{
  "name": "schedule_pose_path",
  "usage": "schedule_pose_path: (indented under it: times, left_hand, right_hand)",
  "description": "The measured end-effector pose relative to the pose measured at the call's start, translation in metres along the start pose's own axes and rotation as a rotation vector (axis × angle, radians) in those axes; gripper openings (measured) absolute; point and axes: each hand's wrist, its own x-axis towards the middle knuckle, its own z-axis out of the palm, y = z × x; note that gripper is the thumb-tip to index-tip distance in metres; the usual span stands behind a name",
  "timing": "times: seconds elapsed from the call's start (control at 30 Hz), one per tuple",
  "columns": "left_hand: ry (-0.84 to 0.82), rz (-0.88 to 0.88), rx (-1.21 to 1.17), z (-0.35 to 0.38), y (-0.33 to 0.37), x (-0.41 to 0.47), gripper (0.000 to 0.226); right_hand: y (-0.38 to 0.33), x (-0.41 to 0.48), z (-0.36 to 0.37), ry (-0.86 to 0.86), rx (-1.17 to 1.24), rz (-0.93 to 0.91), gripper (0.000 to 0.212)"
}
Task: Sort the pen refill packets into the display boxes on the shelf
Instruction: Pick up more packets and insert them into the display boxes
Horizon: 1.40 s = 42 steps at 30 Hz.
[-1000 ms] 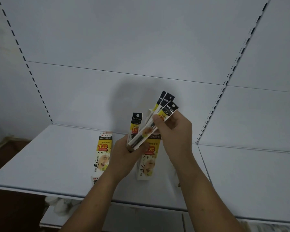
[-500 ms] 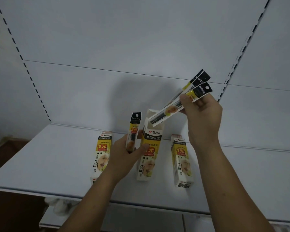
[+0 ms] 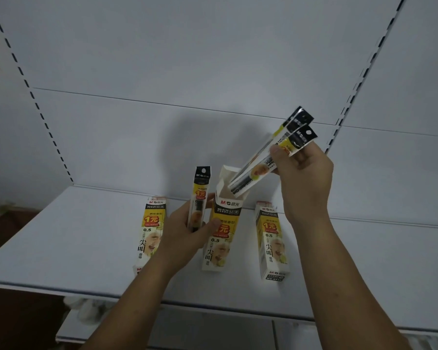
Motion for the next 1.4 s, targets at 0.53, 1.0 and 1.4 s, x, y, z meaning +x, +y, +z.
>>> schedule_pose_path:
  times: [0.53, 1.0, 1.4]
  left_hand:
    - [0.000, 0.031, -0.063, 0.009, 0.010, -0.001, 0.041]
    - [0.005, 0.173, 0.041, 0.011, 0.005, -0.001, 0.027]
    - [0.042, 0.185, 0.124, 0.017, 0.003, -0.001, 0.037]
  right_hand:
    - [0.007, -0.026, 0.014, -0.477, -0.530, 0.037, 0.019]
    - [-0.008, -0.067, 0.043, -0.508, -0.634, 0.081, 0.040]
    - [0.008, -0.066, 0.060, -0.431, -0.851, -0.071, 0.018]
